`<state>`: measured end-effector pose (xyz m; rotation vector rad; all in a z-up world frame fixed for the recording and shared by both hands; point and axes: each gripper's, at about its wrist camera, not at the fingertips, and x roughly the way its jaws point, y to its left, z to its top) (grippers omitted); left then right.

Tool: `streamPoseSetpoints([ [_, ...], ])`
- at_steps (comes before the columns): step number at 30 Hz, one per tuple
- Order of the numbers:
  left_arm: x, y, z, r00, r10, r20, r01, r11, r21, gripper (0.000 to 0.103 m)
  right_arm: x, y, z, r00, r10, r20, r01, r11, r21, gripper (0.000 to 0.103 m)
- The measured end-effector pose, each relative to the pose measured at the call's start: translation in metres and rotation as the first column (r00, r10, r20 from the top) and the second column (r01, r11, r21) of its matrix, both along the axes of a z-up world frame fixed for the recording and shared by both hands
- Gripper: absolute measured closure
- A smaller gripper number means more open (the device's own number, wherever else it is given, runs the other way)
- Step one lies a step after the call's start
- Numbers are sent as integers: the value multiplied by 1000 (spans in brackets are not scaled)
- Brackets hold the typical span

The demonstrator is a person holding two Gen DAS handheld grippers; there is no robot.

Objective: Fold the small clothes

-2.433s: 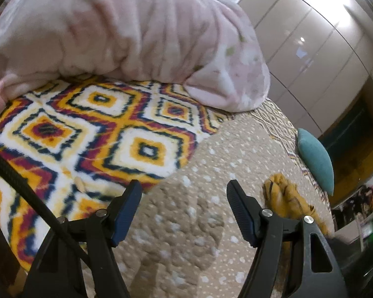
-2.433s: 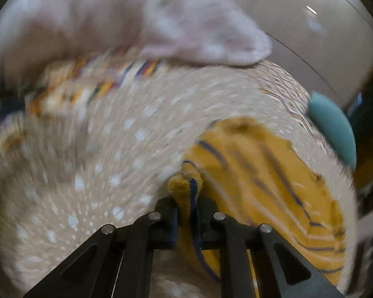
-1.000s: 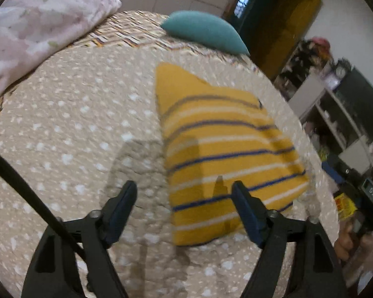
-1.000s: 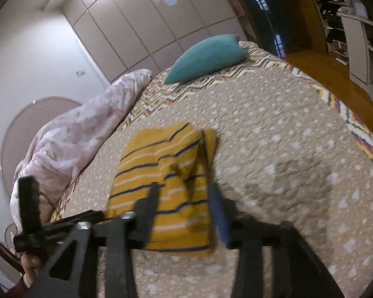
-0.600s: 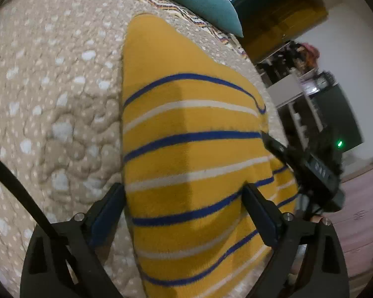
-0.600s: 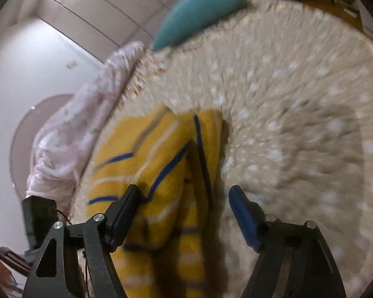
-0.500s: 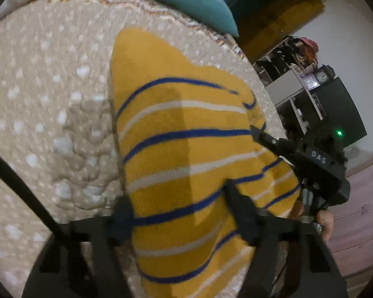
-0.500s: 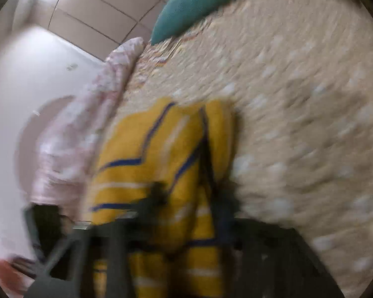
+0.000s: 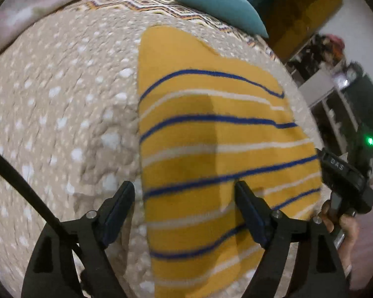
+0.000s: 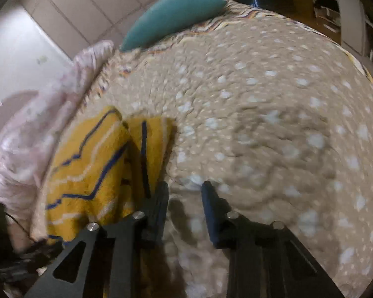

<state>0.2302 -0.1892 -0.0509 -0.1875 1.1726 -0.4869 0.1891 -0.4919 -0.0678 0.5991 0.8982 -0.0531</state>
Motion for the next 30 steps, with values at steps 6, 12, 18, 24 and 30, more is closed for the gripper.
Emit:
streamPoseSetpoints([
  [6,-53,36,40,974,87,210,-98,994,42,22,-43,35,72,970,122,212,-116,992,-38,70],
  [12,-99,63,49,943,140,302,-184,975,123,22,-52,91,47,948,283,149,-282,959,-27,70],
  [18,-135,91,24,936,164,311,-231,953,195,18,-86,79,23,982,174,70,-169,983,-69,73],
  [24,-136,100,-20,954,199,224,-250,942,225,18,-152,70,38,993,114,40,-97,950,-298,54],
  [30,-142,89,-35,935,151,321,-250,922,296,6,-151,39,16,999,-27,-44,5,903,-430,49],
])
